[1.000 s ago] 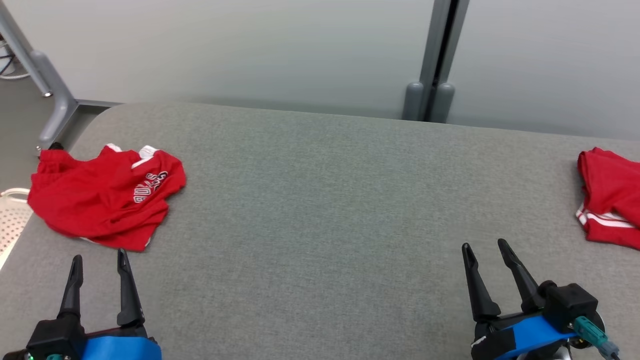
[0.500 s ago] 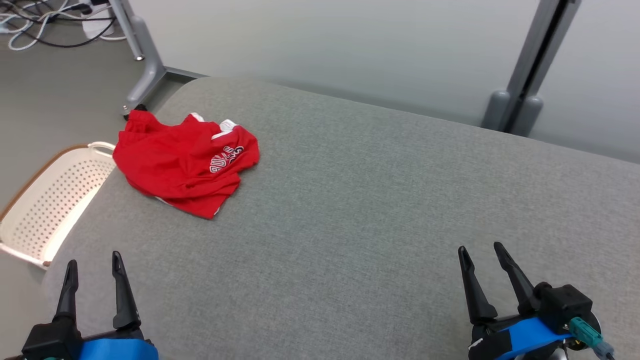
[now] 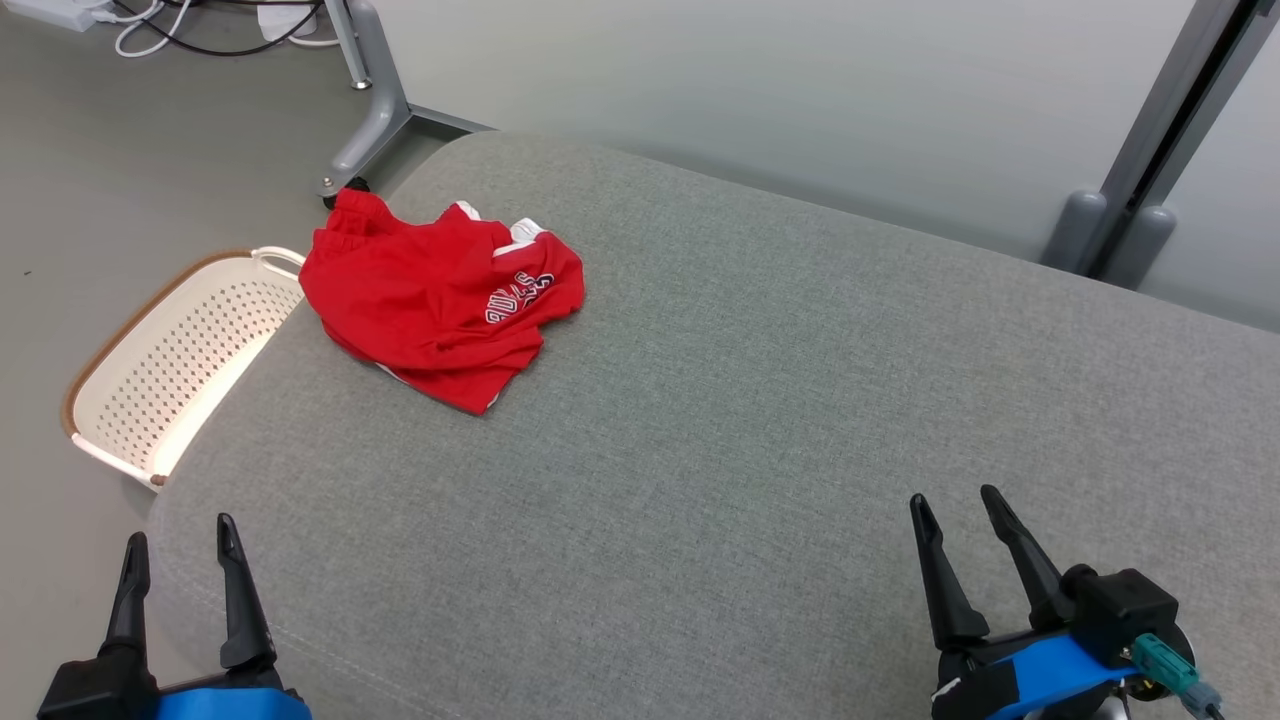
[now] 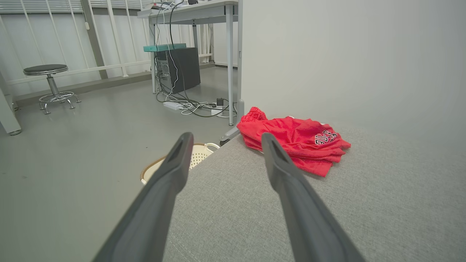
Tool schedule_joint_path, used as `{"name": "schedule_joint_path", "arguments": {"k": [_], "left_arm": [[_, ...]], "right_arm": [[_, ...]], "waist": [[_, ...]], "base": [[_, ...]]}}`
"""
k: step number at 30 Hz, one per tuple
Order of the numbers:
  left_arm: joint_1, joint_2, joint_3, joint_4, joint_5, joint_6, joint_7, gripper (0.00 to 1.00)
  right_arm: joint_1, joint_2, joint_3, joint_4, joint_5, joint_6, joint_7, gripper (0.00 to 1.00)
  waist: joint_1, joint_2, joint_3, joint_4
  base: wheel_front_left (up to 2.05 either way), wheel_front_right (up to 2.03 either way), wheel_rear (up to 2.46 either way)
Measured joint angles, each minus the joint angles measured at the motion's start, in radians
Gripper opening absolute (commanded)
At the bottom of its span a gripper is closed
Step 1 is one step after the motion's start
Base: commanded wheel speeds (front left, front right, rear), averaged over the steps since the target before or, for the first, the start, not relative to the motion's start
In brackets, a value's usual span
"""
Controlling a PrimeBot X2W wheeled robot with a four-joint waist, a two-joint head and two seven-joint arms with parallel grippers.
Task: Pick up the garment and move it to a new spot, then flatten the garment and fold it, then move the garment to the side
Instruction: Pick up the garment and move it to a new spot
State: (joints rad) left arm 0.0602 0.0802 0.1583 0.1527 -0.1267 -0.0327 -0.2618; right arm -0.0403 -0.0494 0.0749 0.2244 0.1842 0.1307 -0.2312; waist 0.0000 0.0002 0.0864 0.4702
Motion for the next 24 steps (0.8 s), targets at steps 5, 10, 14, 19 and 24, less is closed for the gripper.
{"name": "schedule_joint_path", "arguments": {"k": [5, 10, 14, 19, 24], "left_arm": [[0.002, 0.002, 0.01, 0.002, -0.006, 0.001, 0.0, 1.0], [-0.033, 0.01, 0.018, 0.021, -0.023, -0.004, 0.0, 1.0], [-0.129, 0.034, 0.028, 0.046, -0.034, -0.009, 0.0, 1.0], [-0.288, 0.091, 0.056, 0.101, -0.051, -0.013, -0.001, 1.0], [-0.459, 0.152, 0.083, 0.152, -0.074, -0.015, 0.0, 1.0]], "right_arm": [[-0.001, 0.0, 0.01, 0.005, 0.002, 0.0, -0.001, 1.0], [-0.014, 0.0, 0.002, -0.001, 0.0, 0.0, -0.001, 1.0], [-0.031, -0.002, -0.013, -0.027, -0.03, 0.0, 0.01, 1.0], [-0.078, -0.028, -0.037, -0.092, -0.055, 0.0, 0.037, 1.0], [-0.109, -0.056, -0.08, -0.174, -0.079, 0.0, 0.069, 1.0]], "waist": [[-0.0001, 0.0, -0.002, -0.012], [-0.0001, 0.0, 0.013, -0.044], [0.0, 0.0, 0.051, -0.087], [0.0002, 0.0, 0.134, -0.158], [0.0003, 0.0002, 0.24, -0.237]], "base": [[0.0, 0.0, 0.0], [0.0, 0.0, 0.0], [0.0, 0.0, 0.0], [0.0, 0.0, 0.0], [0.0, 0.0, 0.0]]}}
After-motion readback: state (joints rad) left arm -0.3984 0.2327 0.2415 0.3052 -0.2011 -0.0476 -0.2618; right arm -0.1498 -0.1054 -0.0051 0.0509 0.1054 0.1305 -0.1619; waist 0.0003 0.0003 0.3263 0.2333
